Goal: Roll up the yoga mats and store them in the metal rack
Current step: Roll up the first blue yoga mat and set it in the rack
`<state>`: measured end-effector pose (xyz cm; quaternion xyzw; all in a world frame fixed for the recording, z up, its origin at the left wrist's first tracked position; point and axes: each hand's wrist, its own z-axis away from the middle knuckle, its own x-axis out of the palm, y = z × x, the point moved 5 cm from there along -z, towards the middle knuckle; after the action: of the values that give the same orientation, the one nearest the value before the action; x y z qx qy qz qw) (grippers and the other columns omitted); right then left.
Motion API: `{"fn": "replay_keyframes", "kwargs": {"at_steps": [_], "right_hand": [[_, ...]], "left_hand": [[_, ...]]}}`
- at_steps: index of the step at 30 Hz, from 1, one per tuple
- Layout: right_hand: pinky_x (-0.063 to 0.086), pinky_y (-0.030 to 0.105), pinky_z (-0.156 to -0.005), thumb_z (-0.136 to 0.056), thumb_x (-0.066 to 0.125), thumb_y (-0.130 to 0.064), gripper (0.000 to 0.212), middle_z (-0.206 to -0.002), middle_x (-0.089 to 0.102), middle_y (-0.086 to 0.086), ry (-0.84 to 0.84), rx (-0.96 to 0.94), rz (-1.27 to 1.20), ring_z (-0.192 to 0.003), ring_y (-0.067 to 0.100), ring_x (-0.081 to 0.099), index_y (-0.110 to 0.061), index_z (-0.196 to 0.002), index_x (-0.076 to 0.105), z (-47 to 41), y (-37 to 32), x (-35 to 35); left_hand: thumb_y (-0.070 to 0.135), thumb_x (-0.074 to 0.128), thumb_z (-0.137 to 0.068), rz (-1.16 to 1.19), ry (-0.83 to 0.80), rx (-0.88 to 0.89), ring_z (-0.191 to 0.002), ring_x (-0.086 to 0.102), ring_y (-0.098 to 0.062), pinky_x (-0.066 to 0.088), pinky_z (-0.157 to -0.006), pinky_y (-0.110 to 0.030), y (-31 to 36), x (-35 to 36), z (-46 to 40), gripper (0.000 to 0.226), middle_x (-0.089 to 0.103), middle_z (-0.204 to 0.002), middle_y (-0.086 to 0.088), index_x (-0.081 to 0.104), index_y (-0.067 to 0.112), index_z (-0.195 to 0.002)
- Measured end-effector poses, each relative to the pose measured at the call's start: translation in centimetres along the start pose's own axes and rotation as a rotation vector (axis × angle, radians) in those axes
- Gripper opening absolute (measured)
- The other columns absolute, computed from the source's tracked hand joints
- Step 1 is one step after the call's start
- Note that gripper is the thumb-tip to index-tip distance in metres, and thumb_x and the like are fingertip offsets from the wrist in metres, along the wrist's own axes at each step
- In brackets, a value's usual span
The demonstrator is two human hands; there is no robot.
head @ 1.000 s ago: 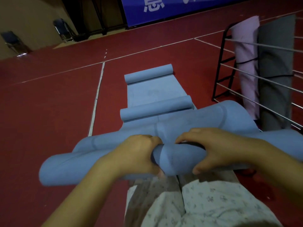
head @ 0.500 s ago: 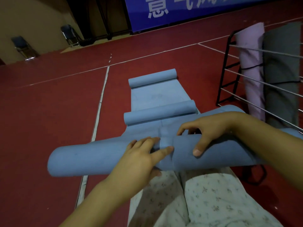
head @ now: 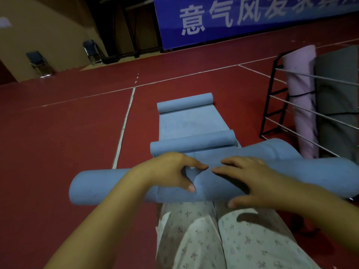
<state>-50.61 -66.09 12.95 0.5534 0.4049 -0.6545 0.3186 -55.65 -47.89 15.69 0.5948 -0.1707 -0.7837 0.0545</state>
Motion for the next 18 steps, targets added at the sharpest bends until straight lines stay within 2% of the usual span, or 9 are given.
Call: {"fn": "replay_keyframes", "kwargs": {"at_steps": [3, 6, 8, 10, 11, 12, 14, 16, 18], "right_hand": [[0.022, 0.03, -0.102, -0.068, 0.066, -0.067, 0.091, -0.148, 0.031, -0.011, 0.2, -0.02, 0.052, -0.134, 0.012, 0.032, -0.046, -0.145, 0.021, -0.5, 0.3, 0.8], [0.027, 0.03, -0.101, -0.068, 0.067, -0.064, 0.088, -0.141, 0.035, -0.018, 0.194, -0.004, 0.004, -0.128, 0.007, 0.036, -0.049, -0.143, 0.023, -1.4, 1.1, 0.4], [0.031, 0.031, -0.101, -0.067, 0.068, -0.065, 0.087, -0.137, 0.037, -0.022, 0.182, -0.016, -0.032, -0.124, 0.004, 0.039, -0.051, -0.141, 0.025, -2.0, 1.4, 0.0], [0.034, 0.03, -0.101, -0.067, 0.069, -0.064, 0.085, -0.134, 0.04, -0.022, 0.167, -0.032, -0.067, -0.122, 0.003, 0.042, -0.05, -0.14, 0.028, -2.2, 1.8, -0.2], [0.037, 0.029, -0.1, -0.066, 0.071, -0.063, 0.085, -0.133, 0.043, -0.021, 0.165, -0.044, -0.096, -0.12, 0.002, 0.044, -0.049, -0.14, 0.03, -2.3, 1.9, -0.3], [0.039, 0.029, -0.1, -0.066, 0.072, -0.061, 0.084, -0.132, 0.045, -0.02, 0.163, -0.054, -0.127, -0.119, 0.002, 0.045, -0.047, -0.139, 0.033, -2.5, 2.1, -0.5], [0.042, 0.028, -0.099, -0.067, 0.074, -0.059, 0.081, -0.131, 0.047, -0.02, 0.148, -0.064, -0.18, -0.117, 0.0, 0.046, -0.046, -0.138, 0.036, -2.9, 2.4, -0.9], [0.042, 0.027, -0.099, -0.066, 0.075, -0.058, 0.081, -0.131, 0.048, -0.021, 0.112, -0.072, -0.208, -0.116, -0.001, 0.046, -0.045, -0.137, 0.037, -3.5, 2.7, -1.2], [0.039, 0.022, -0.099, -0.066, 0.076, -0.057, 0.08, -0.132, 0.046, -0.022, 0.071, -0.072, -0.225, -0.116, -0.003, 0.045, -0.045, -0.136, 0.038, -4.2, 3.1, -1.4]], "left_hand": [[0.03, 0.075, -0.079, 0.042, -0.107, -0.016, -0.121, 0.05, -0.005, 0.038, -0.101, -0.018, -0.3, -0.9, -1.1, 0.065, 0.048, -0.14, 0.019, 0.046, 0.039, -0.136], [0.03, 0.073, -0.082, 0.069, -0.151, -0.03, -0.121, 0.049, -0.003, 0.036, -0.098, -0.012, -0.5, -1.5, -1.6, 0.062, 0.048, -0.138, 0.021, 0.046, 0.039, -0.136], [0.031, 0.072, -0.083, 0.049, -0.135, -0.037, -0.116, 0.051, -0.001, 0.037, -0.095, -0.01, -0.5, -1.6, -1.4, 0.061, 0.051, -0.131, 0.024, 0.045, 0.041, -0.136], [0.03, 0.069, -0.085, -0.012, -0.008, -0.023, -0.11, 0.052, 0.003, 0.035, -0.091, -0.008, -0.2, -1.5, -0.7, 0.058, 0.053, -0.123, 0.023, 0.045, 0.041, -0.137], [0.03, 0.067, -0.087, -0.073, 0.084, 0.003, -0.117, 0.049, 0.0, 0.034, -0.097, -0.013, 0.1, -1.3, -0.1, 0.057, 0.051, -0.13, 0.018, 0.044, 0.042, -0.137], [0.033, 0.065, -0.088, -0.159, 0.159, 0.018, -0.129, 0.041, -0.006, 0.031, -0.106, -0.025, 0.5, -0.9, 0.5, 0.057, 0.045, -0.14, 0.013, 0.04, 0.045, -0.138], [0.043, 0.061, -0.088, -0.34, 0.242, -0.008, -0.142, 0.022, -0.013, 0.016, -0.113, -0.048, 1.1, 0.2, 1.6, 0.061, 0.027, -0.153, 0.01, 0.031, 0.049, -0.141], [0.048, 0.063, -0.085, -0.386, 0.268, -0.032, -0.144, 0.016, -0.017, 0.012, -0.113, -0.053, 1.3, 1.6, 2.1, 0.072, 0.019, -0.157, 0.008, 0.023, 0.046, -0.145], [0.048, 0.072, -0.075, -0.436, 0.307, -0.027, -0.14, 0.029, -0.024, 0.024, -0.109, -0.055, 1.0, 2.7, 2.0, 0.086, 0.027, -0.154, 0.001, 0.024, 0.041, -0.146]]}}
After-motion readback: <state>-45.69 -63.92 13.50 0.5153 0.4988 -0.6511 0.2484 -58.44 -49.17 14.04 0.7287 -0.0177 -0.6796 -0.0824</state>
